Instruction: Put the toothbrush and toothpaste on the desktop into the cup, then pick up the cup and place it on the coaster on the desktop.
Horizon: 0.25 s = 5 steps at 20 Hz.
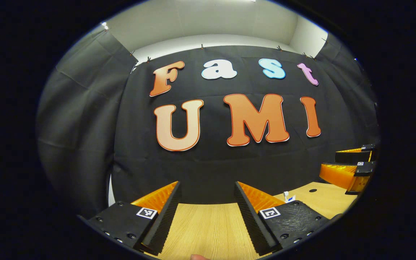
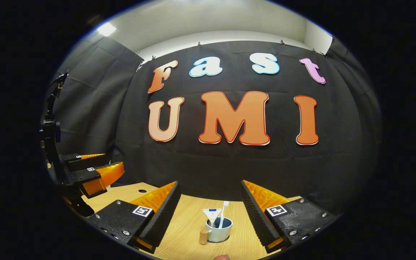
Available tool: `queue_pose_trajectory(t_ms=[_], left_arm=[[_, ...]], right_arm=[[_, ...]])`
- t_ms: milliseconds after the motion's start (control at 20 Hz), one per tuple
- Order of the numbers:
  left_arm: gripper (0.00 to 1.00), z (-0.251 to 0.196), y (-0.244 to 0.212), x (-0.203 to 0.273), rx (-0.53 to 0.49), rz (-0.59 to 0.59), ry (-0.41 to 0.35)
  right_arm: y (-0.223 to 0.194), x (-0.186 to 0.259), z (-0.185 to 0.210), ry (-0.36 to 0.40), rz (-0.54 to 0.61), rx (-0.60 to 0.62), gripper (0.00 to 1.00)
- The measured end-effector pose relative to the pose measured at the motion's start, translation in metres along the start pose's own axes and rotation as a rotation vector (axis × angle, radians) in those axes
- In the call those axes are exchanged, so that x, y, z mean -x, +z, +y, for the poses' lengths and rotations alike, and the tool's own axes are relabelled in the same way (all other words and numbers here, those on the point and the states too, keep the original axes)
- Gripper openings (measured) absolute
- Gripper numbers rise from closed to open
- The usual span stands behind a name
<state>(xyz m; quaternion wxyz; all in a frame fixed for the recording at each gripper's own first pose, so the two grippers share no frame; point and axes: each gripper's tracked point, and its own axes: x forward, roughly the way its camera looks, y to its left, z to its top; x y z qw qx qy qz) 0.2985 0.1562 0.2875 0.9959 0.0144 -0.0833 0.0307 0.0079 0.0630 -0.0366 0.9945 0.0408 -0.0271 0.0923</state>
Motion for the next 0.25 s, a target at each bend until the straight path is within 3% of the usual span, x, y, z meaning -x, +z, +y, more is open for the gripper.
queue_pose_trajectory(t_ms=[250], left_arm=[[0.87,-0.0088,-0.0082,-0.0029,0.009,0.02,-0.015]], right_arm=[[-0.0013,0.0014,0.001,0.007,-0.003,0.007,0.99]])
